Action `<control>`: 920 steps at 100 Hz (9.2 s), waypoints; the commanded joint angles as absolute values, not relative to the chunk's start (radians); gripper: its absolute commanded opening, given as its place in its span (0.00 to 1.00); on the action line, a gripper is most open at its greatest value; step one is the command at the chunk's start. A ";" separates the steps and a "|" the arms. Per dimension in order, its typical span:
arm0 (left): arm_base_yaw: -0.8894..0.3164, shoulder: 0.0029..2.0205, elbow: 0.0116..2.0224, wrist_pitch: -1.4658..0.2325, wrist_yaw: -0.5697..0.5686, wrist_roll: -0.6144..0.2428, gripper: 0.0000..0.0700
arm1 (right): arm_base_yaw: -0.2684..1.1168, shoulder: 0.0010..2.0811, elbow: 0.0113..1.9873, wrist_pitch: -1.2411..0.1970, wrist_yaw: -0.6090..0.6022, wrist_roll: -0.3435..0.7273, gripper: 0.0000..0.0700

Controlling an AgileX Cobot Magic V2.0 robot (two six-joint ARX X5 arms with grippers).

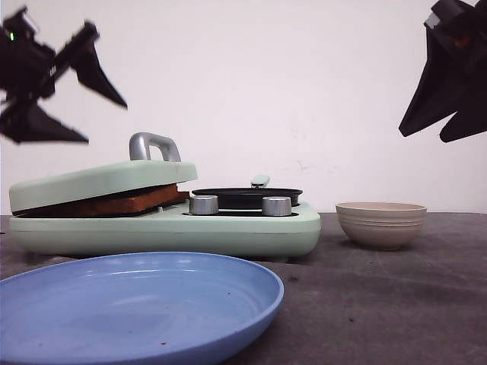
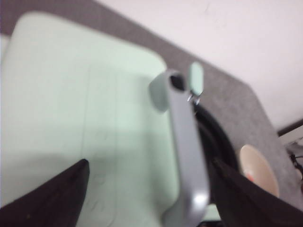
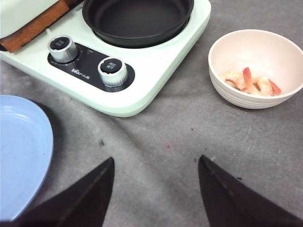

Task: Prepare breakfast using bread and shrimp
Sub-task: 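Release the lid handle and raise the left gripper away, then lower the right gripper to the shrimp bowl and grasp its rim, then lift the shrimp bowl with the right gripper over the frying pan, then tilt the bowl with the right gripper to pour shrimp into the pan, then carry the empty bowl back and lower it onto the table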

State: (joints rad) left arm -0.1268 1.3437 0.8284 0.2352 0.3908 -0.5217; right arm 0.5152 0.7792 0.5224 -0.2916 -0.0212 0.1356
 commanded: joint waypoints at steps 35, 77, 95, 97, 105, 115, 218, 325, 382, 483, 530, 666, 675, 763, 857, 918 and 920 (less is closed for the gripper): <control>-0.112 1.153 0.878 0.148 0.352 -0.376 0.61 | 0.519 0.783 0.527 -0.285 0.001 0.145 0.48; -0.107 0.958 0.878 -0.169 0.228 -0.127 0.61 | 0.519 0.783 0.530 -0.260 0.023 0.149 0.48; -0.105 0.885 0.878 -0.273 0.191 -0.115 0.61 | 0.519 0.782 0.549 -0.252 0.087 0.155 0.48; -0.105 0.877 0.878 -0.282 0.186 -0.114 0.61 | 0.519 0.782 0.553 -0.253 0.088 0.154 0.48; -0.105 0.842 0.878 -0.311 0.176 -0.102 0.61 | 0.519 0.782 0.574 -0.262 0.088 0.154 0.49; -0.105 0.796 0.878 -0.337 0.157 -0.089 0.61 | 0.513 0.783 0.610 -0.287 0.114 0.172 0.49; -0.105 0.652 0.878 -0.444 0.154 -0.052 0.61 | 0.073 1.622 1.387 -0.710 -0.090 0.120 0.50; -0.105 0.653 0.878 -0.449 0.154 -0.037 0.61 | 0.021 2.021 1.415 -0.448 -0.239 0.184 0.47; -0.105 0.659 0.878 -0.449 0.154 -0.033 0.61 | 0.030 2.033 1.415 -0.389 -0.271 0.213 0.00; -0.105 0.673 0.878 -0.453 0.158 -0.019 0.61 | 0.150 1.750 1.418 -0.221 -0.358 0.298 0.00; -0.105 0.673 0.878 -0.458 0.158 -0.019 0.61 | 0.354 1.833 1.418 0.112 -0.125 0.147 0.00; -0.105 0.673 0.878 -0.448 0.210 0.015 0.61 | 0.575 1.944 1.418 0.636 0.376 -0.956 0.00; -0.105 0.673 0.878 -0.449 0.210 0.015 0.61 | 0.579 1.944 1.418 0.659 0.392 -0.985 0.00; -0.105 0.673 0.878 -0.453 0.210 0.014 0.61 | 0.595 1.941 1.418 0.696 0.704 -0.828 0.00; -0.105 0.673 0.878 -0.508 0.210 0.015 0.61 | 0.230 1.615 1.419 -0.547 0.117 0.071 0.01; -0.105 0.673 0.878 -0.508 0.210 0.015 0.61 | 0.039 1.787 1.417 -0.704 -0.297 0.131 0.01; -0.105 0.673 0.878 -0.508 0.210 0.015 0.61 | 0.041 1.798 1.417 -0.704 -0.297 0.131 0.01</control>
